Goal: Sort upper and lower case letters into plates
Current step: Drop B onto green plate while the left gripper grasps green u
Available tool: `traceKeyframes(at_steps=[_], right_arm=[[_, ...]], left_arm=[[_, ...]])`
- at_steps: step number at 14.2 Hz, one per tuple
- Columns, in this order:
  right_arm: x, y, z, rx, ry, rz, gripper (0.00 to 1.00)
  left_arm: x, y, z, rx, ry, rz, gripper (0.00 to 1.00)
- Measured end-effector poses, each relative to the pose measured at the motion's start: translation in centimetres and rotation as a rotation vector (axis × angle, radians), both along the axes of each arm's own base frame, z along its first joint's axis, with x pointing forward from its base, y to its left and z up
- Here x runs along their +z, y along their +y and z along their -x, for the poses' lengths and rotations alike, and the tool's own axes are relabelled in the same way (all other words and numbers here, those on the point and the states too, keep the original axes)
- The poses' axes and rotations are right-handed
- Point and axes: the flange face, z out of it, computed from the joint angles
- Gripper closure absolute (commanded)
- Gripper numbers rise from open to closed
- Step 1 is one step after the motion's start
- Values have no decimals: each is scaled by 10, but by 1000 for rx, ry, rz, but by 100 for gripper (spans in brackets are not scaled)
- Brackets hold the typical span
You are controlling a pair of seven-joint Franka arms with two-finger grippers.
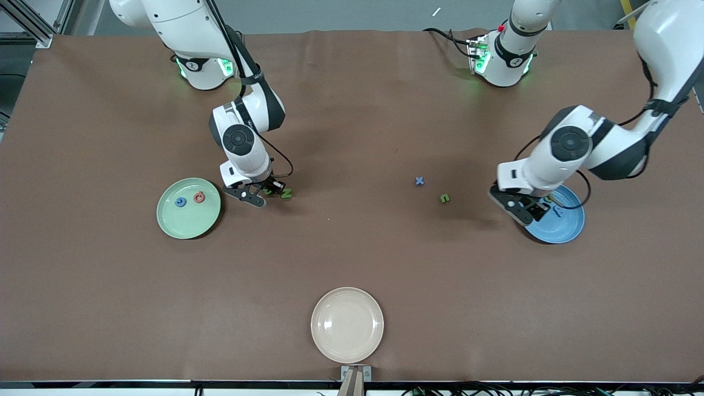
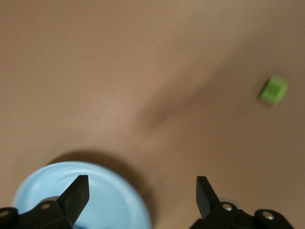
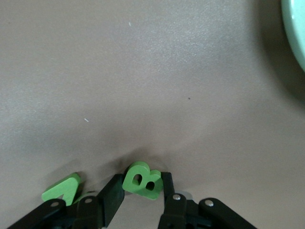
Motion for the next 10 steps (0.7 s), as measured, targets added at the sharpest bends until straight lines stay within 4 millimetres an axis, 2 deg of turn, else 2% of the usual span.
traceKeyframes(at_steps=[2,3,5,8,10], right_arm=[[5,-14,-9,1,21,9,99],[12,-27,-17,12,38,9,99],[35,-67,-42,46,75,-7,99],[82,-130,-79,100,126,-49,99],[99,-168,-95,151,123,-74,99]], left_arm=[[3,-40,8,196,-21,16,1],[3,-57,12,295,-29,22,1],[-1,-81,20,506,-39,30,1],[-12,-91,21,741,-38,76,1],[-23,-93,21,822,-26,88,1]])
